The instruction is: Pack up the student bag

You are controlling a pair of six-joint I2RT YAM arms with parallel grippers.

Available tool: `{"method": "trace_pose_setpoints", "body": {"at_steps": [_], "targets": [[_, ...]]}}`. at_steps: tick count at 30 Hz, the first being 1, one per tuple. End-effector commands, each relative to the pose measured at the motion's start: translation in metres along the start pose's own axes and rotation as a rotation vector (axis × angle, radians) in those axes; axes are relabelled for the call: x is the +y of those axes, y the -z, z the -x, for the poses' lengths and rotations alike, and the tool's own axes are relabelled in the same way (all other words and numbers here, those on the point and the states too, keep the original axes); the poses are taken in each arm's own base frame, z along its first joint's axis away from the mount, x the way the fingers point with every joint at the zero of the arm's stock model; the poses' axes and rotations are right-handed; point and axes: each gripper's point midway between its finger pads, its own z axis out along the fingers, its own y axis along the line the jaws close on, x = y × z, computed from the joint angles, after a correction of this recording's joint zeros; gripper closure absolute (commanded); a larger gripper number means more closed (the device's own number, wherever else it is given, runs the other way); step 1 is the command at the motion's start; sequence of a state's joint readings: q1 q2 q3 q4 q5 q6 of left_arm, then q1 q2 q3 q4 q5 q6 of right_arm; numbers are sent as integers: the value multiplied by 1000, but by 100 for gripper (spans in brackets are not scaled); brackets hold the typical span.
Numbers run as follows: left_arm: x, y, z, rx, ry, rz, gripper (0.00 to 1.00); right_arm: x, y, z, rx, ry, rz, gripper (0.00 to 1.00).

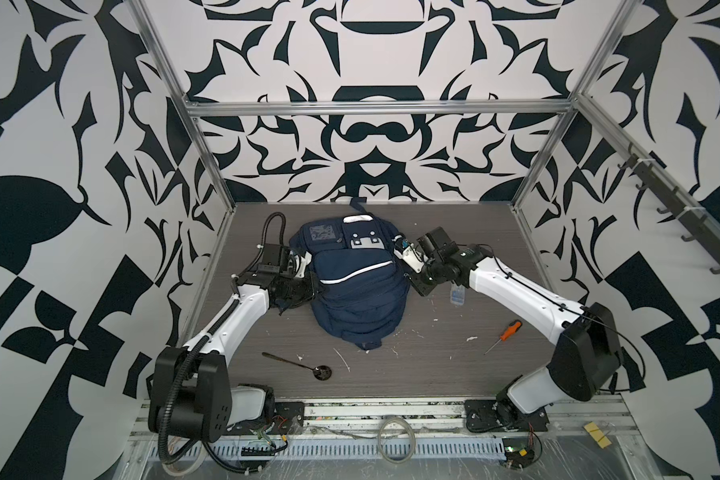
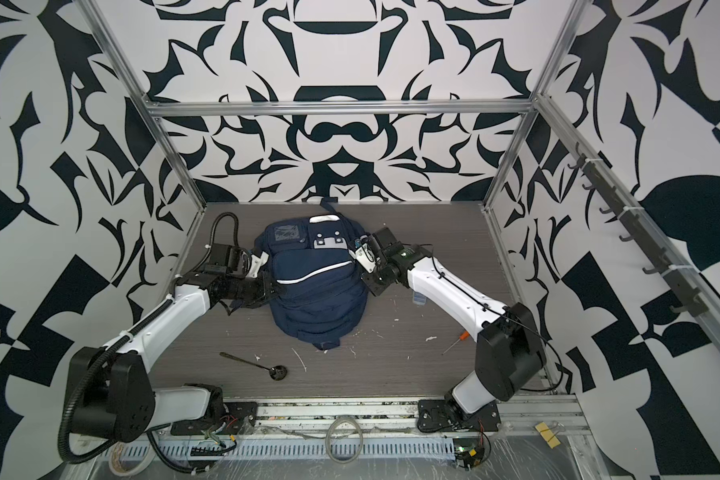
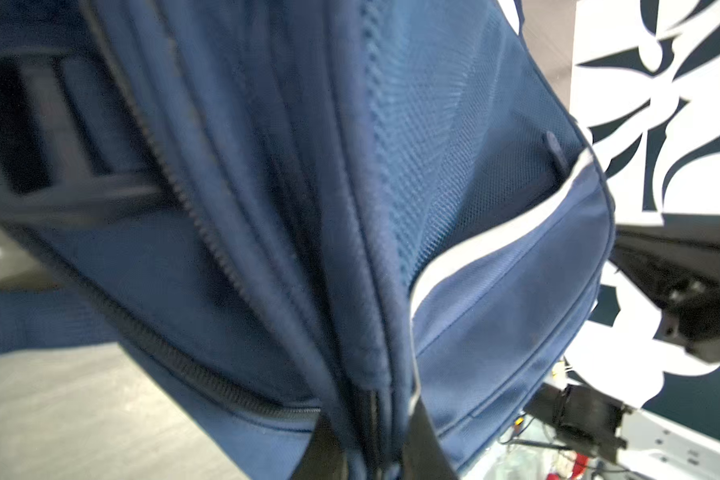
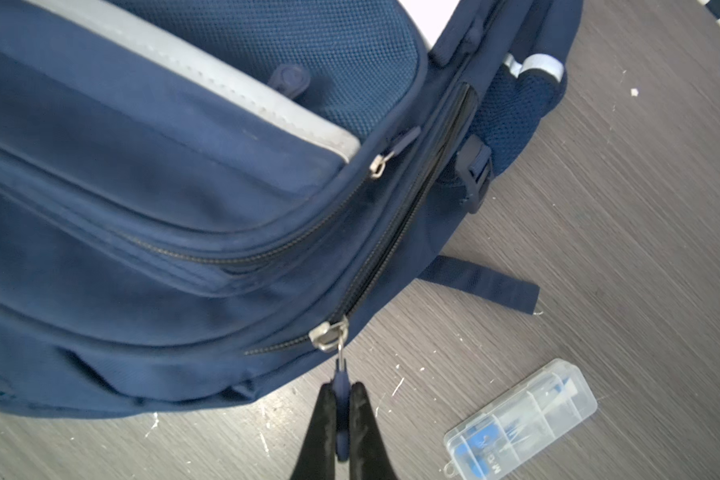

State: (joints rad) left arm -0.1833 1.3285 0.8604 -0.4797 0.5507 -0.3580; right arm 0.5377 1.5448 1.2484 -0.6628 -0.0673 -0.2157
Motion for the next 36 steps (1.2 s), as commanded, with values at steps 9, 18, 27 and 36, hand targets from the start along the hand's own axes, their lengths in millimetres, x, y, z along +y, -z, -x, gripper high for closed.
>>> {"method": "trace_pose_setpoints", "body": {"at_steps": [9, 18, 27, 36], "targets": [[-34, -15, -51, 241, -236, -121, 100, -93, 12, 33, -3, 100, -316, 100], [-45, -16, -69, 302, -254, -153, 100, -122, -8, 78, -32, 155, -392, 100], [-42, -19, -74, 338, -256, -110, 100, -133, -35, 114, -65, 96, -371, 100], [-30, -17, -45, 228, -129, -66, 100, -112, -10, 89, -77, 42, -314, 74]]}}
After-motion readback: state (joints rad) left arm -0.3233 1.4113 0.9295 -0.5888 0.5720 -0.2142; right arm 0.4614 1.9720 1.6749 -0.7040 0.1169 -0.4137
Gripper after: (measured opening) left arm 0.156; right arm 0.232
